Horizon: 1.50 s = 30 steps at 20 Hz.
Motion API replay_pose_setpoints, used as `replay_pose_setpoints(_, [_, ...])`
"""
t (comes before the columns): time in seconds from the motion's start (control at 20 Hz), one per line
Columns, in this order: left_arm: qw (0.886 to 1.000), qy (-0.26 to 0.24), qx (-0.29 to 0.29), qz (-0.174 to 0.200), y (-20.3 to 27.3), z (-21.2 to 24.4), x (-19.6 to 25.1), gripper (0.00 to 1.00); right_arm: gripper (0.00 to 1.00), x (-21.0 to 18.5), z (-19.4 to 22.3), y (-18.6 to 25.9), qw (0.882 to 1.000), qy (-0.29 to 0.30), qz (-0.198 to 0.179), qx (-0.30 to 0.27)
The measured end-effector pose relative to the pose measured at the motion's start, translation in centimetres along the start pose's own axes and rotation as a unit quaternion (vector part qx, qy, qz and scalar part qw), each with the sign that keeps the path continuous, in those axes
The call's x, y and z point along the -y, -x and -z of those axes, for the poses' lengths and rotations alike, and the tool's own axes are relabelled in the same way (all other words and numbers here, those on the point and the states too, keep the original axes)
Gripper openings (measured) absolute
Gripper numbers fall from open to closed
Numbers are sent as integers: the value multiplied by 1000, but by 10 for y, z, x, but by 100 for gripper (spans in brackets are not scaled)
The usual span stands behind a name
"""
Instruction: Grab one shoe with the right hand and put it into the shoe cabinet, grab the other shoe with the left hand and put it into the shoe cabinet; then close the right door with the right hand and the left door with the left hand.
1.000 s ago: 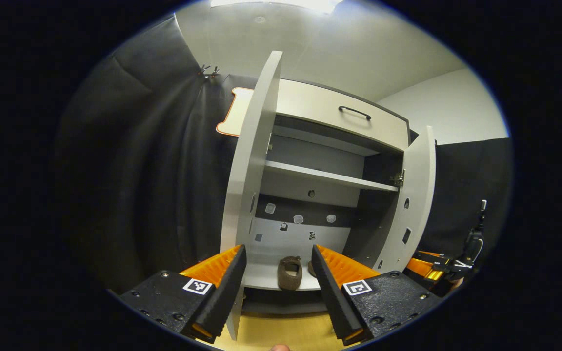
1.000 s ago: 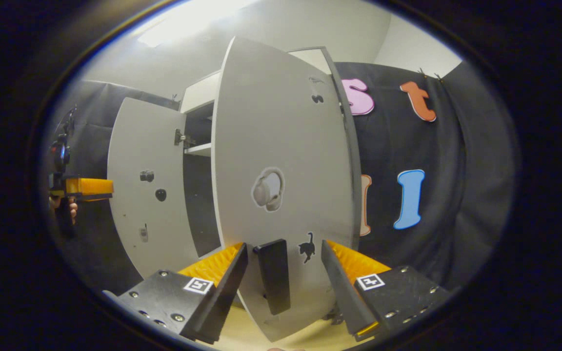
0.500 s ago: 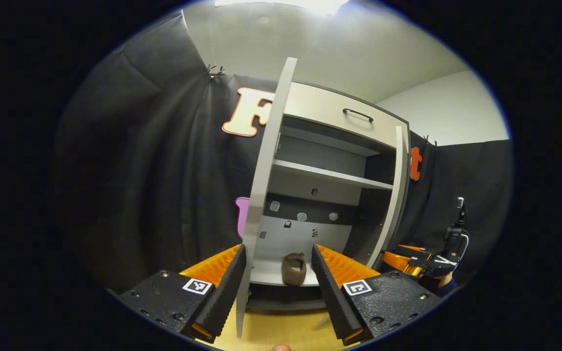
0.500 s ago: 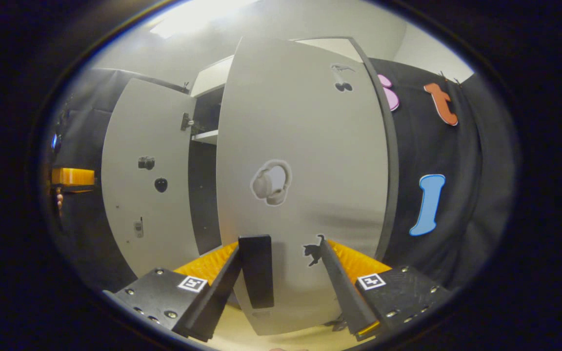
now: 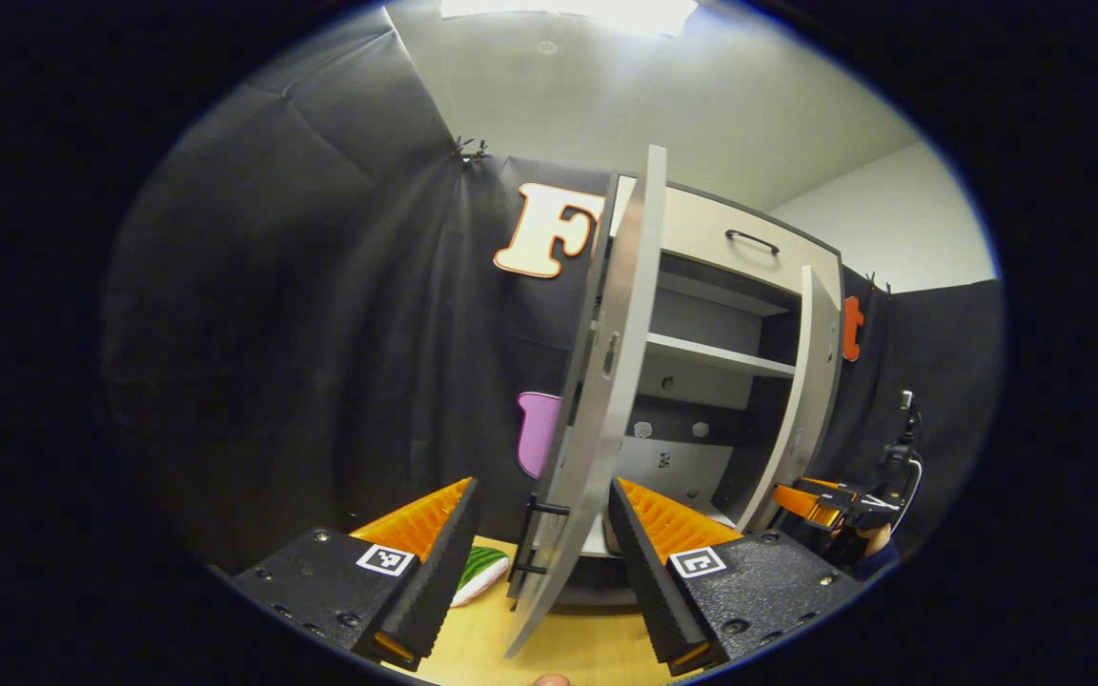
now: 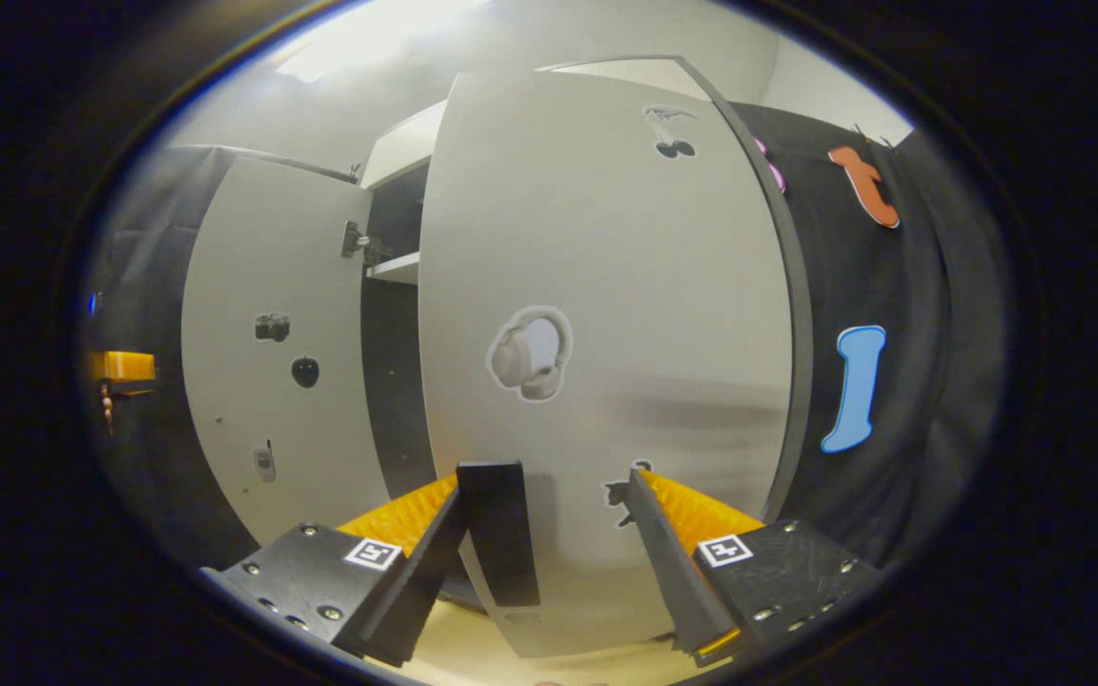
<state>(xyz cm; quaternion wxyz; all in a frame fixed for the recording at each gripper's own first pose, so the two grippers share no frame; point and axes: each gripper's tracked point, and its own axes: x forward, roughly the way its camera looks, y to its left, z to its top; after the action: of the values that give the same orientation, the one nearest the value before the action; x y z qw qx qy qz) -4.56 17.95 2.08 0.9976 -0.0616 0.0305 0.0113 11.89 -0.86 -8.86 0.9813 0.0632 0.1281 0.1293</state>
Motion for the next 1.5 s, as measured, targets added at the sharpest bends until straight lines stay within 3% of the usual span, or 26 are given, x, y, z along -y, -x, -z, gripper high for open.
replay_pose_setpoints(0.4, [999, 21, -49, 3, -36, 43, -26, 83, 97, -4, 0, -17, 1000, -3, 18, 5])
replay_pose_setpoints(0.75, [995, 39, -67, 63, -57, 60, -19, 83, 97, -6, 5, -30, 999, -11, 33, 4])
replay_pose_setpoints(0.9, [994, 38, -74, 72, -62, 65, -21, 82, 97, -5, 6, -33, 999, -15, 39, 4])
replay_pose_setpoints(0.95, [994, 41, -73, 77, -62, 65, -20, 77, 97, -5, 5, -33, 999, -17, 41, 5])
replay_pose_setpoints(1.05, [993, 45, -73, 85, -62, 65, -17, 81, 97, -5, 7, -33, 999, -19, 47, 6])
replay_pose_setpoints(1.15, [992, 42, -74, 93, -62, 65, -11, 80, 97, -6, 7, -32, 998, -17, 52, 7])
replay_pose_setpoints(1.2, [992, 37, -74, 96, -62, 66, -8, 72, 97, -7, 8, -30, 998, -14, 54, 6])
replay_pose_setpoints(1.25, [992, 32, -73, 98, -62, 65, -6, 72, 97, -7, 9, -29, 998, -11, 54, 5])
replay_pose_setpoints(1.3, [992, 27, -73, 99, -62, 65, -4, 84, 97, -6, 11, -26, 998, -8, 54, 5])
replay_pose_setpoints(1.4, [991, 23, -75, 105, -62, 67, 1, 71, 97, -7, 12, -22, 999, -7, 53, 3])
replay_pose_setpoints(1.45, [991, 23, -76, 109, -63, 67, 5, 77, 97, -7, 12, -19, 999, -8, 52, 3])
replay_pose_setpoints(1.5, [990, 25, -78, 115, -63, 69, 10, 77, 97, -7, 11, -17, 999, -10, 51, 4])
